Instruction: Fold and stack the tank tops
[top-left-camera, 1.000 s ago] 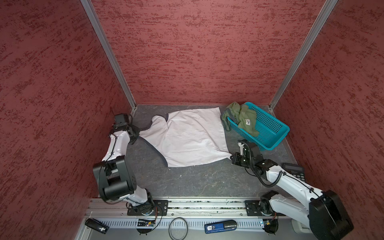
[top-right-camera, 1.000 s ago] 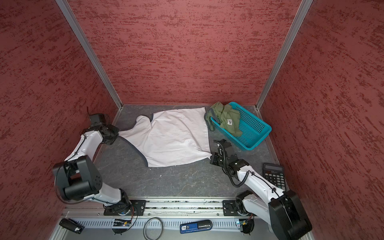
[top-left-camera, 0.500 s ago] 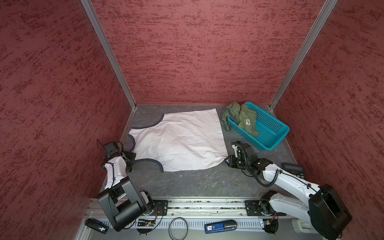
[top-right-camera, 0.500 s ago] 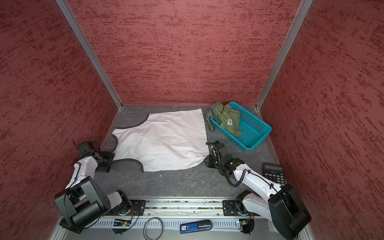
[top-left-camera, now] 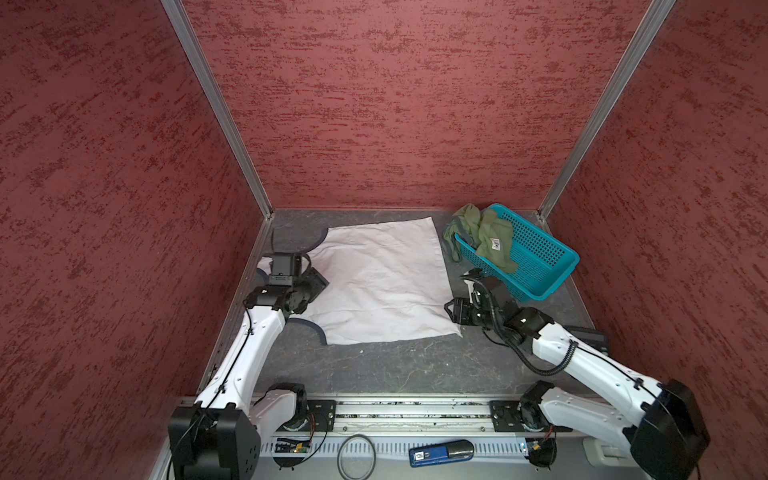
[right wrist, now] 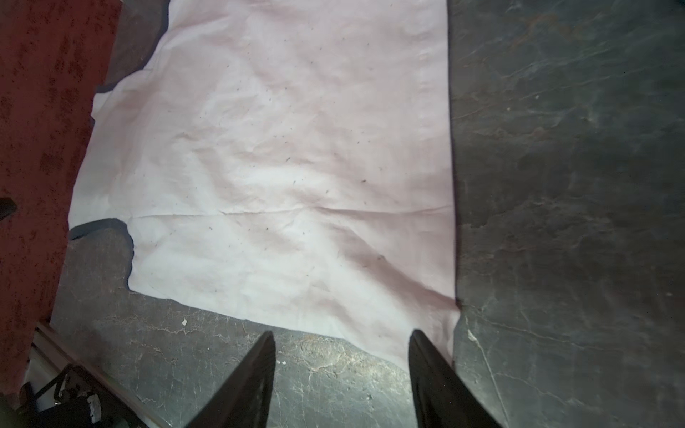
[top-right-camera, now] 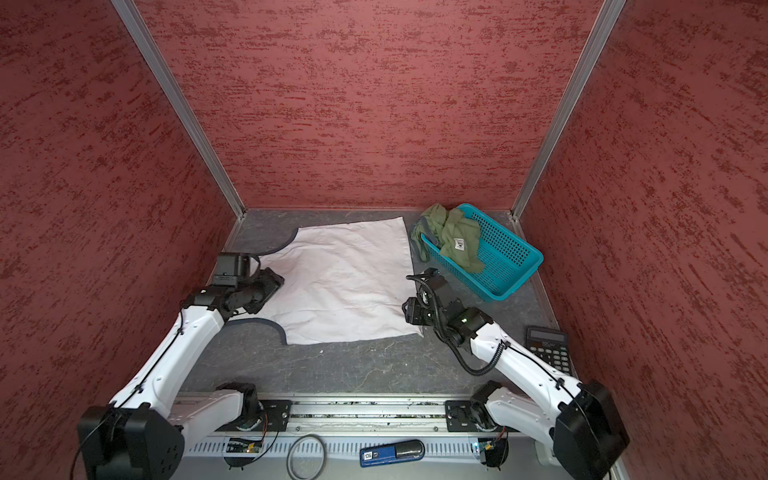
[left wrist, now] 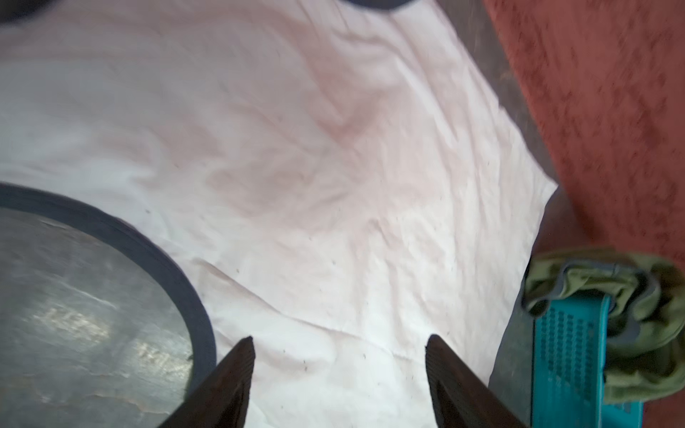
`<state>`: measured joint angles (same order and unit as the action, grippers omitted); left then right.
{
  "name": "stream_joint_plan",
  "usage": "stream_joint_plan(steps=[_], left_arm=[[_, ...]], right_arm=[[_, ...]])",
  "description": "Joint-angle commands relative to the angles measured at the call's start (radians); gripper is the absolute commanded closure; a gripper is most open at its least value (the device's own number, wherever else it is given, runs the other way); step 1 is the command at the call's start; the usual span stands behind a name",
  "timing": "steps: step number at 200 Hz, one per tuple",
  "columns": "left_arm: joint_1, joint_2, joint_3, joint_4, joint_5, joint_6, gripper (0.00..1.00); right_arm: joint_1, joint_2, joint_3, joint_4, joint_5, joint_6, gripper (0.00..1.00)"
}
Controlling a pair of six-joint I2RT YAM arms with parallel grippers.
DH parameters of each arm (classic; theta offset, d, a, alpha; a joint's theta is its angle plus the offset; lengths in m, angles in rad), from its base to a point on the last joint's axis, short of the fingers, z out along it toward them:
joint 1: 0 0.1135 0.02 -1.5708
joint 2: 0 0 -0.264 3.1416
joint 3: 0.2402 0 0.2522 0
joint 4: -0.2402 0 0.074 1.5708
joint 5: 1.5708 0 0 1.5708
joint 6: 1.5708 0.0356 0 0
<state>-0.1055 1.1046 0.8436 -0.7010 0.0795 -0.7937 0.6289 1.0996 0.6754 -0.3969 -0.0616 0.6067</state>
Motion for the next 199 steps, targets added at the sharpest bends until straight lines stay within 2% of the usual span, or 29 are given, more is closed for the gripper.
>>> stream_joint_plan(steps=[1,28,68,90,116,128,153,177,199], left_arm=[[-0.104,0.05,-0.05,0.017,-0.015,-0.07,0.26],[-0.181,0.11,-0.12,0.077,0.007,-0.102,0.26],[-0.203,0.155,-0.251,0.181,0.072,-0.122,0.23],[-0.198,0.156,-0.296,0.179,0.073,-0.107,0.22],[-0.167,0.09,-0.358,0.122,0.047,-0.1,0.22],[-0.14,0.025,-0.394,0.09,0.048,-0.108,0.22],[-0.117,-0.142,-0.44,0.01,0.045,-0.128,0.2],[-0.101,-0.236,-0.402,-0.043,0.041,-0.103,0.19],[-0.099,-0.229,-0.307,-0.002,0.049,-0.055,0.13]], right_arm=[[0.03,0.079,0.022,0.037,-0.004,0.042,0.42],[0.034,0.188,0.036,0.073,-0.01,0.054,0.41],[0.034,0.335,0.049,0.116,-0.055,0.07,0.4],[0.035,0.384,0.034,0.118,-0.067,0.083,0.4],[0.037,0.364,-0.003,0.079,-0.052,0.09,0.38],[0.039,0.359,-0.02,0.057,-0.053,0.093,0.37],[0.049,0.254,-0.056,0.012,-0.069,0.117,0.32],[0.052,0.186,-0.038,-0.008,-0.12,0.134,0.3],[0.051,0.146,0.073,-0.029,-0.07,0.096,0.3]])
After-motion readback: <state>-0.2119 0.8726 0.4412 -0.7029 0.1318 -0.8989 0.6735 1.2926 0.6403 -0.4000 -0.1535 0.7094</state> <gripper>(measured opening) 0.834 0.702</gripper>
